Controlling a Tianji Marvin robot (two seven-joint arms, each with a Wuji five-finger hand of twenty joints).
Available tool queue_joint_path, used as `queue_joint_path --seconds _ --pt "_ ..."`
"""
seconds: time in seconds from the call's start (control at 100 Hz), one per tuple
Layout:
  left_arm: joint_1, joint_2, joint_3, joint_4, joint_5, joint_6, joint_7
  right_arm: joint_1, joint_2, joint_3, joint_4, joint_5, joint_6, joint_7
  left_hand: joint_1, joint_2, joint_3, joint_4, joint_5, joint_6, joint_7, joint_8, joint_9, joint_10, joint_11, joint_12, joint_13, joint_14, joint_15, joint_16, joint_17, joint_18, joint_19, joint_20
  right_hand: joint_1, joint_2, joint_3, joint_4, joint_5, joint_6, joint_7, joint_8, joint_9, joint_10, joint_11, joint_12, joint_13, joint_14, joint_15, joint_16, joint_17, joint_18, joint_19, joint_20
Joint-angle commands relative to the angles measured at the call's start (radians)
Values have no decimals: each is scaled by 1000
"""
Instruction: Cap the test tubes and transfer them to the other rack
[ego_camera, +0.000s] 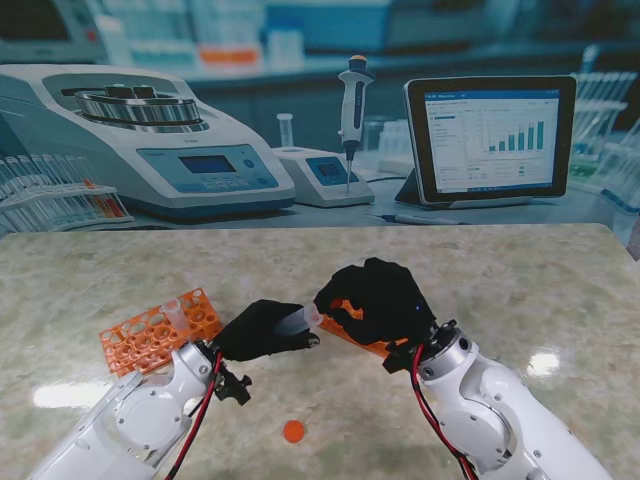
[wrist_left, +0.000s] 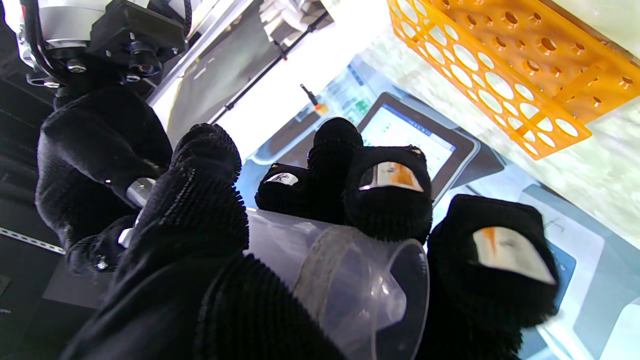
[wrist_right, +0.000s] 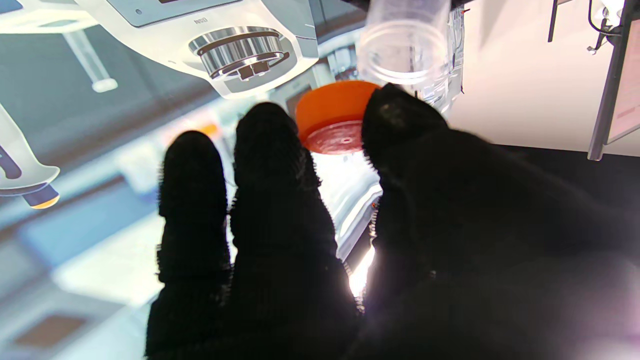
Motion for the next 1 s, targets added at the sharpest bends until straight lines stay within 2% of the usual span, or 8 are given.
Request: queue_joint_path --seconds 0.0,0.31,0.74,0.8,0.92,0.99 --pt "2 1 2 -5 -1 5 -4 -20 -1 -7 -22 -7 -6 -8 27 87 40 12 16 -3 94 67 26 -93 8 -8 17 -25 -2 4 26 31 53 -35 171 73 219 87 39 25 34 20 116 -185 144 28 15 -23 45 10 6 9 29 21" --pt "5 1 -1 -8 -1 4 -3 -50 -3 -18 -44 8 -25 -3 28 87 40 12 16 -5 94 67 27 -93 6 -9 16 -24 -4 3 26 32 52 -37 171 75 216 88 38 25 33 20 115 -182 144 28 14 -23 45 11 7 8 28 24" --pt "5 1 1 -9 -2 2 -4 -47 -2 -39 -28 12 -27 4 27 89 39 11 16 -5 93 67 25 -93 5 -9 15 -22 -6 2 25 33 49 -38 171 78 215 88 39 25 33 21 115 -188 144 29 15 -22 45 11 7 9 27 28" --pt "6 1 0 -10 -2 2 -4 -47 -2 -42 -26 11 -27 4 27 89 39 11 16 -5 93 67 24 -94 5 -9 15 -22 -7 2 25 33 49 -39 173 75 215 88 40 26 33 21 114 -178 143 29 15 -22 45 11 7 9 27 29" --pt "8 1 -1 -11 -1 1 -2 -46 -2 -45 -22 13 -25 4 29 88 39 11 15 -5 93 67 24 -93 4 -9 15 -22 -7 1 25 33 48 -39 170 81 215 89 40 26 34 21 117 -195 144 29 15 -23 46 12 8 9 26 30" --pt "8 1 -2 -12 0 0 -2 -46 -2 -45 -22 13 -24 3 27 89 38 10 15 -5 93 67 24 -93 4 -10 15 -22 -7 1 25 34 48 -39 172 78 214 89 40 25 33 21 116 -182 144 29 15 -22 46 12 8 9 26 30"
